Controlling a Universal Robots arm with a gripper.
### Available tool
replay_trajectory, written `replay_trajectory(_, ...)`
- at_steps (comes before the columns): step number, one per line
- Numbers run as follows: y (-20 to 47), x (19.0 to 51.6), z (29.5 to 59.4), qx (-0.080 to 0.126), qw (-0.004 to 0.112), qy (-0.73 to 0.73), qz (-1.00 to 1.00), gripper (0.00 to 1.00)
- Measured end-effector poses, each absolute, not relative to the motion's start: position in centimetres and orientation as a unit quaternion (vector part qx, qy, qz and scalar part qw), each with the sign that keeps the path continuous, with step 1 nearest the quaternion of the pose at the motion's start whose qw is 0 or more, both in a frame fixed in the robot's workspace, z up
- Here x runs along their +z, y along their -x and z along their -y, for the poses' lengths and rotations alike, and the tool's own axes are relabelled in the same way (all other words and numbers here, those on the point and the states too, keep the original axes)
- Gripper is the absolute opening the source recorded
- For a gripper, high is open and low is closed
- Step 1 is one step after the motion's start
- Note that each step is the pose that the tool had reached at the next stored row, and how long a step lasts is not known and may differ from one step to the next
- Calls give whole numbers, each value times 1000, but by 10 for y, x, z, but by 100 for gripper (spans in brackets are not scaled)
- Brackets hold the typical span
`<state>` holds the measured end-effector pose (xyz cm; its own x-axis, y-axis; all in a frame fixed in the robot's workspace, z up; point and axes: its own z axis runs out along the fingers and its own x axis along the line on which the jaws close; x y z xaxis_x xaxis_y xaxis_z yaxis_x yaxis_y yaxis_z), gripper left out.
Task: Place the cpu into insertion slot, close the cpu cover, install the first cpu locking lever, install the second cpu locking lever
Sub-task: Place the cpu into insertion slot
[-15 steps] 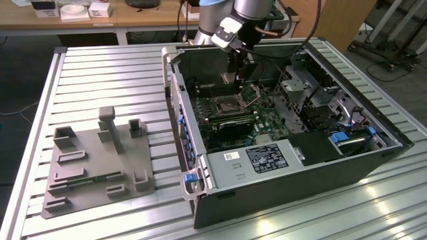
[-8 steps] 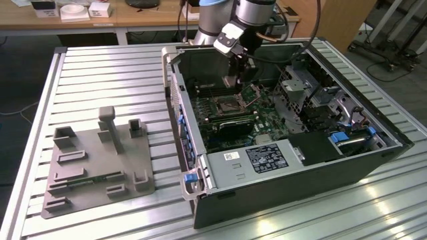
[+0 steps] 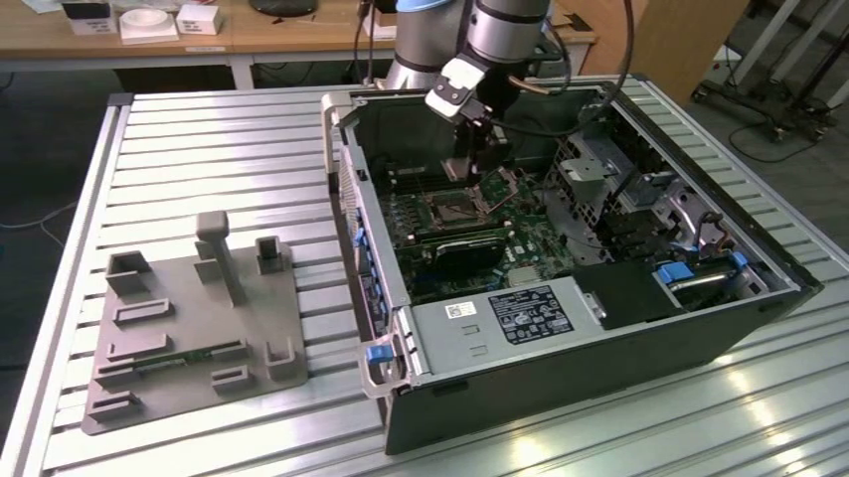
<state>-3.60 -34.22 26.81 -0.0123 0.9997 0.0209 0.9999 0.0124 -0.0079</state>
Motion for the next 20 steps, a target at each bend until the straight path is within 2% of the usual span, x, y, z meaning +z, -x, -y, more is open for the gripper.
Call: replay_trajectory(20, 32, 232, 334, -4, 11, 708, 706, 54)
